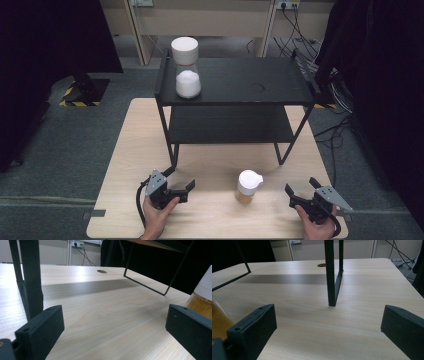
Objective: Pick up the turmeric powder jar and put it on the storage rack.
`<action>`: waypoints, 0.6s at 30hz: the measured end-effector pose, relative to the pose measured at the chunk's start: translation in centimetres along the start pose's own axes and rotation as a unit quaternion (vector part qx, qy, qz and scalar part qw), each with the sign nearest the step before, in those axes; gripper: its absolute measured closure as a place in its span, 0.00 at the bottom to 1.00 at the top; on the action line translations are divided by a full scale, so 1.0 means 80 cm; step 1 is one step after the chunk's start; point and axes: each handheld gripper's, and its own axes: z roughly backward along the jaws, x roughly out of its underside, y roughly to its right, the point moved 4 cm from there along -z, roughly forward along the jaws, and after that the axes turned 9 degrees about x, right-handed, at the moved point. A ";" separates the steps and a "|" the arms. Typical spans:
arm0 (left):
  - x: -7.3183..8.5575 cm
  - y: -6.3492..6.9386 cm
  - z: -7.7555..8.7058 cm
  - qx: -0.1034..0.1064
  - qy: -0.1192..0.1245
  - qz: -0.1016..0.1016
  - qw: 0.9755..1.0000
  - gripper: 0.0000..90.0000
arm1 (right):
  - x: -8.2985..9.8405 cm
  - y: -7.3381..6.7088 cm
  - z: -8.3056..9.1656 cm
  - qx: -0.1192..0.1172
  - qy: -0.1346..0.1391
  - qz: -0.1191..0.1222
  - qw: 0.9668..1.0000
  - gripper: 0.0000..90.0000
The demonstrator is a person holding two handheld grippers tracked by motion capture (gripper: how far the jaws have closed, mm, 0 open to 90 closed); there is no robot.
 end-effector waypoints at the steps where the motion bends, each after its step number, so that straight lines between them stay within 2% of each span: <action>1: 0.000 0.000 0.000 0.000 0.000 0.000 1.000 0.01 | 0.000 0.000 0.000 0.000 0.000 0.001 1.000 0.00; 18: -0.001 0.000 0.000 -0.003 -0.003 0.003 1.000 0.01 | -0.001 0.001 -0.001 0.000 -0.002 -0.005 1.000 0.01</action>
